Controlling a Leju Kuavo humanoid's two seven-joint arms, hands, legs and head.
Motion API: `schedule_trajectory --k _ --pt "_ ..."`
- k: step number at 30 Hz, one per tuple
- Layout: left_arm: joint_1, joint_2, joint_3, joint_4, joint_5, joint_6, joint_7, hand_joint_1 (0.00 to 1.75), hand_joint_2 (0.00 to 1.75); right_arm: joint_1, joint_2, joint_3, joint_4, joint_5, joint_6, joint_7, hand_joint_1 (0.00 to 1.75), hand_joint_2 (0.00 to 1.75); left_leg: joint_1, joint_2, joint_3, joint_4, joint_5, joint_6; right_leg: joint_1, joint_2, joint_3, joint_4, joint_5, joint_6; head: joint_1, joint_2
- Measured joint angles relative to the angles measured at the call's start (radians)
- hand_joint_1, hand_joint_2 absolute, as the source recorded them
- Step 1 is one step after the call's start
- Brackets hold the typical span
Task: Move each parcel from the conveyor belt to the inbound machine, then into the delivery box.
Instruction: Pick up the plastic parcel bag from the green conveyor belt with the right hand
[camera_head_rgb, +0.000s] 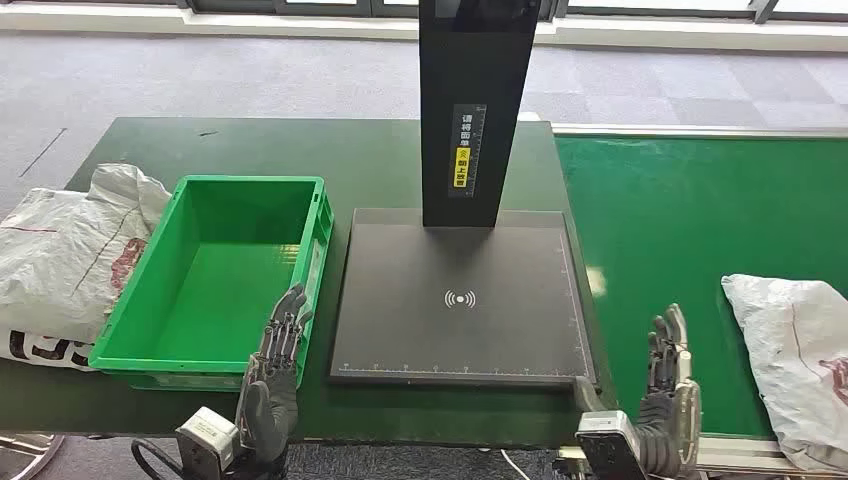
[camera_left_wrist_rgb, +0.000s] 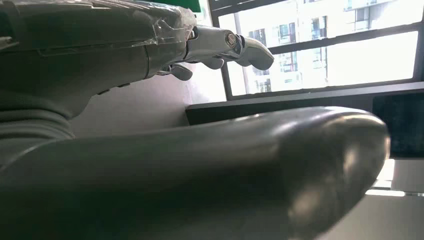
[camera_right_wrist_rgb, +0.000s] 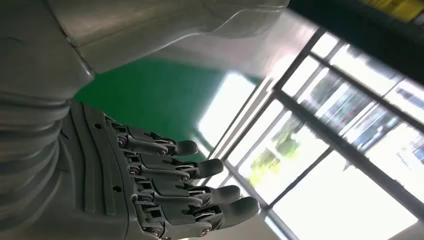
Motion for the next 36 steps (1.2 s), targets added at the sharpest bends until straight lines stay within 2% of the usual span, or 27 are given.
schedule_trajectory --k 2,4,6,8,14,18,20,22,24,29,36 --pt "0.002 0.0 0.002 -0.003 0.0 -0.002 0.0 0.0 0.0 0.004 -0.001 -0.045 -0.003 0.052 0.009 0.018 0.0 1.75 0.0 0.0 0.0 0.0 0.0 0.0 0.0 0.0 0.0 0.0 0.0 0.0 0.0 0.0" --pt "0.005 0.0 0.008 -0.009 0.002 -0.017 0.004 0.0 0.0 0.009 -0.005 -0.134 -0.007 0.163 0.043 0.064 0.0 1.75 -0.001 0.0 0.0 0.0 0.0 0.0 0.0 0.0 0.0 0.0 0.0 0.0 0.0 0.0" --pt "0.005 -0.002 0.016 -0.016 0.005 -0.041 0.011 0.0 0.0 0.011 -0.02 -0.216 -0.008 0.252 0.092 0.113 0.0 1.75 -0.001 0.0 0.0 0.0 -0.001 0.001 -0.001 0.0 0.0 0.0 0.0 0.001 0.0 0.0" --pt "0.006 -0.004 0.024 -0.021 0.006 -0.062 0.016 0.0 0.0 0.014 -0.043 -0.293 -0.008 0.286 0.128 0.137 0.0 1.75 -0.002 0.0 0.0 0.0 -0.001 0.001 -0.002 0.0 0.0 0.0 0.0 0.001 0.0 0.0" --pt "0.008 -0.013 0.043 -0.022 0.034 -0.058 0.033 0.0 0.0 0.058 -0.102 -0.456 -0.008 0.219 0.197 0.141 0.0 1.75 -0.002 0.0 0.001 0.0 -0.001 0.002 -0.002 0.0 0.0 0.0 0.0 0.001 0.0 0.0" --pt "0.01 -0.013 0.045 -0.021 0.079 -0.068 0.046 0.0 0.0 0.104 -0.156 -0.526 0.002 0.126 0.411 0.19 0.0 1.75 -0.002 0.0 0.0 0.0 -0.003 0.003 -0.002 0.0 0.0 0.0 -0.001 0.002 0.0 0.0" --pt "0.008 -0.012 0.051 -0.016 0.105 -0.095 0.056 0.0 0.0 0.112 -0.198 -0.554 0.031 0.074 0.522 0.207 0.0 0.87 -0.003 0.001 -0.004 0.0 -0.004 0.004 -0.003 0.0 0.001 0.0 -0.002 0.003 0.0 0.0" --pt "0.005 -0.012 0.062 -0.009 0.129 -0.123 0.073 0.0 0.0 0.098 -0.246 -0.575 0.091 0.012 0.613 0.204 0.0 0.87 -0.003 0.002 -0.006 0.0 -0.006 0.004 -0.003 0.001 0.002 0.0 -0.003 0.004 0.0 0.0" --pt "0.002 -0.012 0.071 0.001 0.147 -0.154 0.09 0.0 0.0 0.056 -0.295 -0.583 0.179 -0.047 0.674 0.18 0.0 1.75 -0.003 0.003 -0.006 0.001 -0.006 0.004 -0.003 0.002 0.003 -0.001 -0.003 0.005 0.0 0.0" --pt "-0.002 -0.011 0.089 0.019 0.152 -0.194 0.094 0.0 0.0 -0.133 -0.362 -0.565 0.464 -0.081 0.676 0.116 0.0 1.75 -0.004 0.005 0.001 0.002 -0.005 0.005 -0.004 0.005 0.003 0.0 -0.001 0.007 0.0 0.0" --pt "-0.003 -0.011 0.098 0.032 0.15 -0.195 0.093 0.0 0.0 -0.295 -0.39 -0.519 0.702 -0.081 0.627 0.085 0.0 1.75 -0.004 0.001 0.001 0.002 -0.004 0.006 -0.004 0.001 0.003 0.0 -0.001 0.007 0.0 0.0"
